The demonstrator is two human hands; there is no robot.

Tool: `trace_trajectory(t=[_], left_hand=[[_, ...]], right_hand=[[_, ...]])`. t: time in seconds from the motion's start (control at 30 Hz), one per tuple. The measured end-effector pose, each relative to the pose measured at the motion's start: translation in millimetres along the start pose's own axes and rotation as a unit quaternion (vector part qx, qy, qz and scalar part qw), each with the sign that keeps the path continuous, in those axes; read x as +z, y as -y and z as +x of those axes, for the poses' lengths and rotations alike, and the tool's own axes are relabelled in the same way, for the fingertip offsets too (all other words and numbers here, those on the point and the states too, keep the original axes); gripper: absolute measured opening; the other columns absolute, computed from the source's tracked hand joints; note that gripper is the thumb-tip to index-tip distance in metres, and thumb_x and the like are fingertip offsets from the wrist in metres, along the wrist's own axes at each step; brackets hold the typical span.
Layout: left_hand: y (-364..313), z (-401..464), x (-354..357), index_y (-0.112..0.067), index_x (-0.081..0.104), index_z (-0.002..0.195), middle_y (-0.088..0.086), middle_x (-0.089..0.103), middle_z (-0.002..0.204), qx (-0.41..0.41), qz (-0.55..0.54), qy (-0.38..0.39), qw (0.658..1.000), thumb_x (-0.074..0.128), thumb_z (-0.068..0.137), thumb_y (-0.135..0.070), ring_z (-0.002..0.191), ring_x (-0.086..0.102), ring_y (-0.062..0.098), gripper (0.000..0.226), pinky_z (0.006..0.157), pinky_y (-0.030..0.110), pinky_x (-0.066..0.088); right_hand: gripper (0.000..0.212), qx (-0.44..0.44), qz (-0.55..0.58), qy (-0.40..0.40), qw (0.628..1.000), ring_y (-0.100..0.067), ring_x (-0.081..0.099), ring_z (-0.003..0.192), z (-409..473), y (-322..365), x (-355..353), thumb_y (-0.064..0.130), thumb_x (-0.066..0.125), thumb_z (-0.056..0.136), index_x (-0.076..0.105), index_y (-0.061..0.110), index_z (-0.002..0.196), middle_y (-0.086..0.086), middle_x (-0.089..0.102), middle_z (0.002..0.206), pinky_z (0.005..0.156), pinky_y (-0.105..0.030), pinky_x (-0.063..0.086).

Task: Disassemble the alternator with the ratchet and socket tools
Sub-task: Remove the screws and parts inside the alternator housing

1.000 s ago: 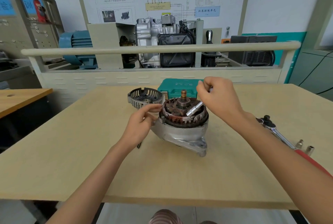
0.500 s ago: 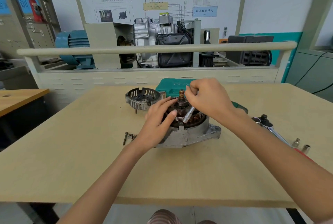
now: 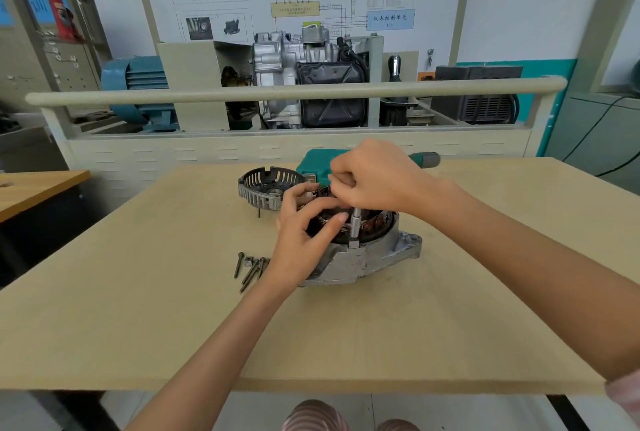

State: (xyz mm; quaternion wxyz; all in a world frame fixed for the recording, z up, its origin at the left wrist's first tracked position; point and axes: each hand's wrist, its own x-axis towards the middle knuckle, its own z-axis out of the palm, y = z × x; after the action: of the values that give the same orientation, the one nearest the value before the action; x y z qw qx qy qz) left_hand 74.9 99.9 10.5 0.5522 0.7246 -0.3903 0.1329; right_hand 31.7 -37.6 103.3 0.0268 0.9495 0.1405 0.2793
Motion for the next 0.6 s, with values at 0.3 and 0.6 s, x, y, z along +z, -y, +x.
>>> trace_trajectory(t=[0.3,0.6], left_hand=[[-5.7,-3.1,3.9,-0.049,0.062,0.086,-0.03,0.036,0.121,-0.063,-0.066,0.057,0.994,0.052,0.095,-0.016,0.127,0.018,0.005,0.036,0.108,0.029,0.011],[-12.6,-10.8,7.7,-0.05,0.058,0.095,-0.017,0.034,0.131,-0.077,-0.073,0.071,0.992,0.047,0.096,-0.029,0.129,0.012,0.003,0.023,0.113,0.033,0.008]], right_hand=[[0.043,-0.045,0.036,-0.05,0.997,-0.024,0.053,0.052,-8.0,-4.5,5.4,0.015,0.057,0.081,0.028,0.025,0.052,0.002,0.048,0.048,0.045,-0.026,0.021],[0.045,-0.035,0.028,-0.046,0.998,-0.015,0.038,0.047,1.9,3.5,5.2,0.016,0.056,0.081,0.024,0.026,0.05,0.008,0.036,0.044,0.046,-0.026,0.022]])
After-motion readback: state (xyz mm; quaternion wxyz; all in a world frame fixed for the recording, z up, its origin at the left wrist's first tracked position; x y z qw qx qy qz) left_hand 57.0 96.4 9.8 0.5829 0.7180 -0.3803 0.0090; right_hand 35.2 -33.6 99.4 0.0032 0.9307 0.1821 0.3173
